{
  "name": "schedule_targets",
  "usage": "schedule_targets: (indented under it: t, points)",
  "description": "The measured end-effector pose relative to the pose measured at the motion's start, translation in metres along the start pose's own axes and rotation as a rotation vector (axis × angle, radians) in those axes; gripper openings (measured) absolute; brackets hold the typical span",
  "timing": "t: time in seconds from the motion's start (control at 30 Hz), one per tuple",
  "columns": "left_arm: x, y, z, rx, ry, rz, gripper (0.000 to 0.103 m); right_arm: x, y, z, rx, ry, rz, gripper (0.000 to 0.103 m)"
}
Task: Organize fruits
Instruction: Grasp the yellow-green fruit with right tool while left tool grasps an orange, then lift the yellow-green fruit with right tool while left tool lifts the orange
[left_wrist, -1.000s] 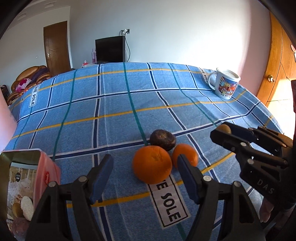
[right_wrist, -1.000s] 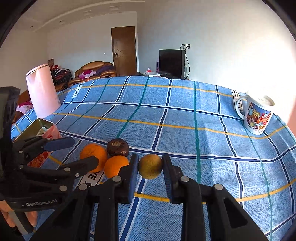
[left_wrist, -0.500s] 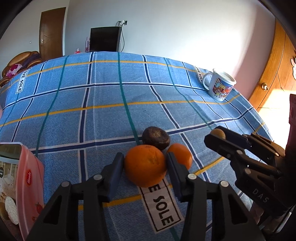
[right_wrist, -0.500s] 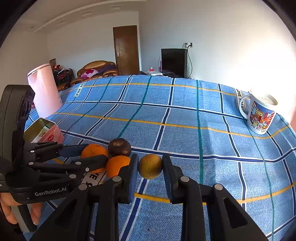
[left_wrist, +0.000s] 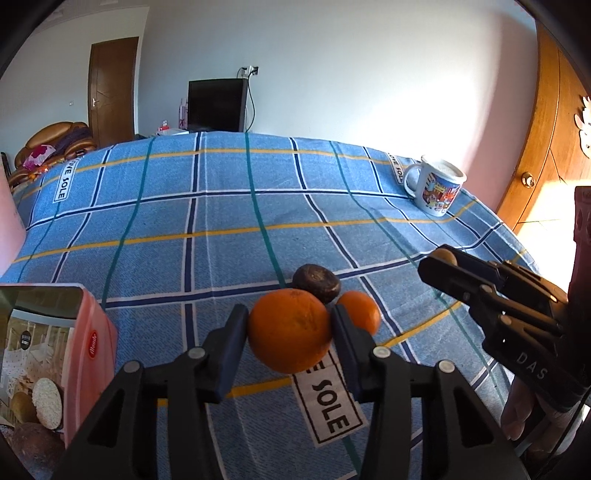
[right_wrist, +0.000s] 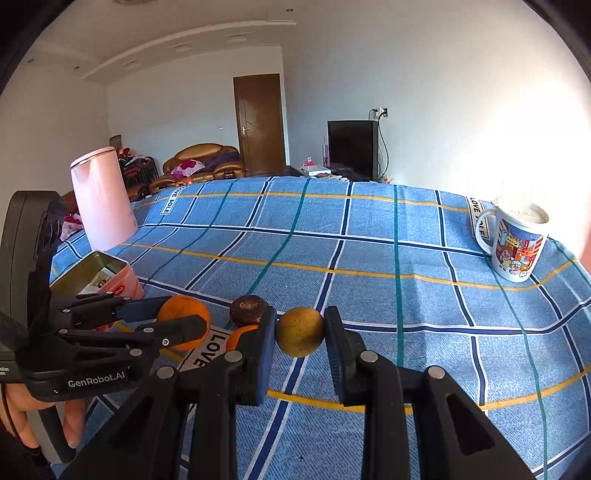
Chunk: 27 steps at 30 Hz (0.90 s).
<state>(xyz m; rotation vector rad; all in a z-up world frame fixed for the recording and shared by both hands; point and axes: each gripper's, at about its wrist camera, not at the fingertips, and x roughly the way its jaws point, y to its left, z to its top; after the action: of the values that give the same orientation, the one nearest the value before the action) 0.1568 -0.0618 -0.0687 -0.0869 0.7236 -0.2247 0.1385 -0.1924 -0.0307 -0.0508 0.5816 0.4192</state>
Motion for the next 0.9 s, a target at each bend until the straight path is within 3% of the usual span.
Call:
schedule_targets:
  t: [0.9]
  points:
    - [-0.043, -0.013, -0.011, 0.082, -0.212, 0.121, 0.048, -0.026, 0.003, -0.003, -0.021, -0.145, 0.019, 0.028]
